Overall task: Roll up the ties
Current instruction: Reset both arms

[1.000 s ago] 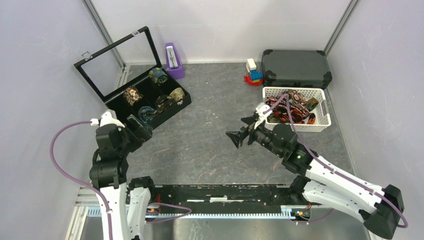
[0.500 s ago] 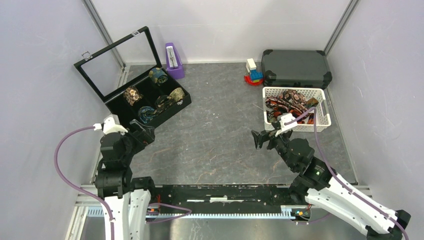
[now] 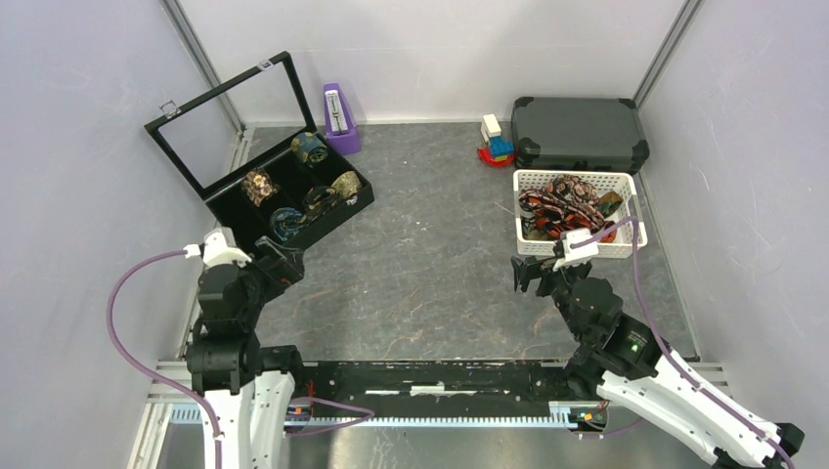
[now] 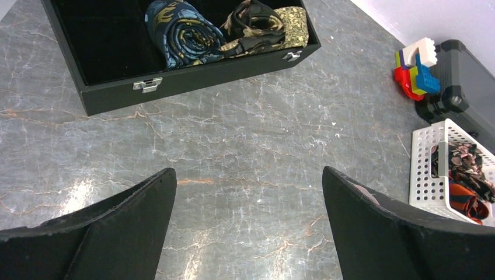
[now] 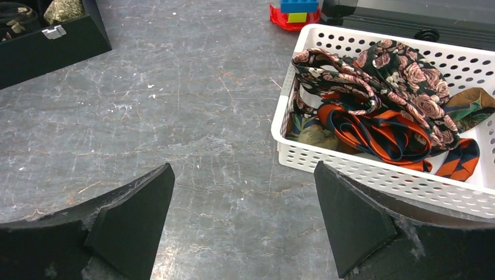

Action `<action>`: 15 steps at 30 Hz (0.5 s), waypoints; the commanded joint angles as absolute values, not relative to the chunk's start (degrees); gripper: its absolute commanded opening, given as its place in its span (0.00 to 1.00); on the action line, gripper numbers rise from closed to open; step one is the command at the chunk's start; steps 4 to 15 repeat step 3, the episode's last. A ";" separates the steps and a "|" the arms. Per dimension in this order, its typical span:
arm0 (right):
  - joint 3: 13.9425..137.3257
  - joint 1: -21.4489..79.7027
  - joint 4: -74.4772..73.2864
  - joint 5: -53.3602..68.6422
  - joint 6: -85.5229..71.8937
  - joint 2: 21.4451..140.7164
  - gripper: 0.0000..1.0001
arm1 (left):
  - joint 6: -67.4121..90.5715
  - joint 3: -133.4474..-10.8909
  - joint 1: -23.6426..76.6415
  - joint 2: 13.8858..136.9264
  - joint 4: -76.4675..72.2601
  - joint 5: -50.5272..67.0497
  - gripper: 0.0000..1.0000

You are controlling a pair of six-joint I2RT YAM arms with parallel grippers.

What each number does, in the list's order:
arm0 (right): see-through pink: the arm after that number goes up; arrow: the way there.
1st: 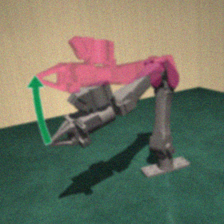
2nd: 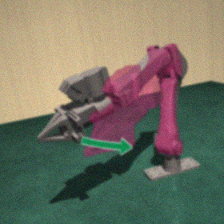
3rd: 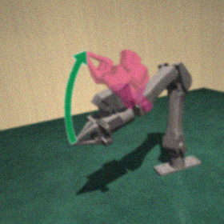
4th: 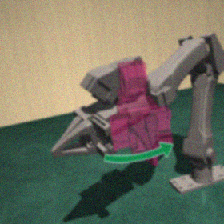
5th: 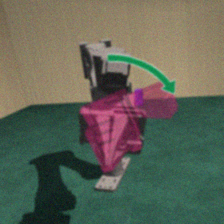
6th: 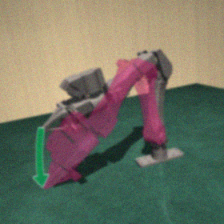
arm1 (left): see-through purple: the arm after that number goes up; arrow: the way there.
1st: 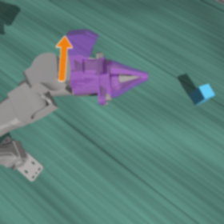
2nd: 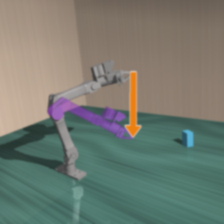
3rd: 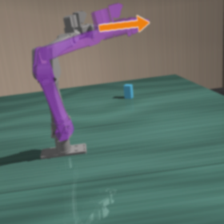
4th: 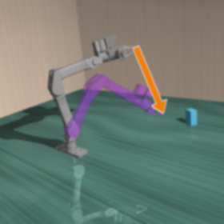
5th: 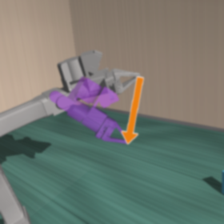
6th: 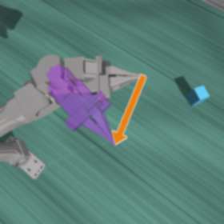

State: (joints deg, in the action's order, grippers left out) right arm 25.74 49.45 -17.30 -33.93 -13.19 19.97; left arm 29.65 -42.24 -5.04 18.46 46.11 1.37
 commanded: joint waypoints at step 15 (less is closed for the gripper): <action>28.11 49.39 -17.80 -35.42 -13.66 22.24 0.98 | 29.61 -41.92 -4.49 18.52 43.73 0.53 1.00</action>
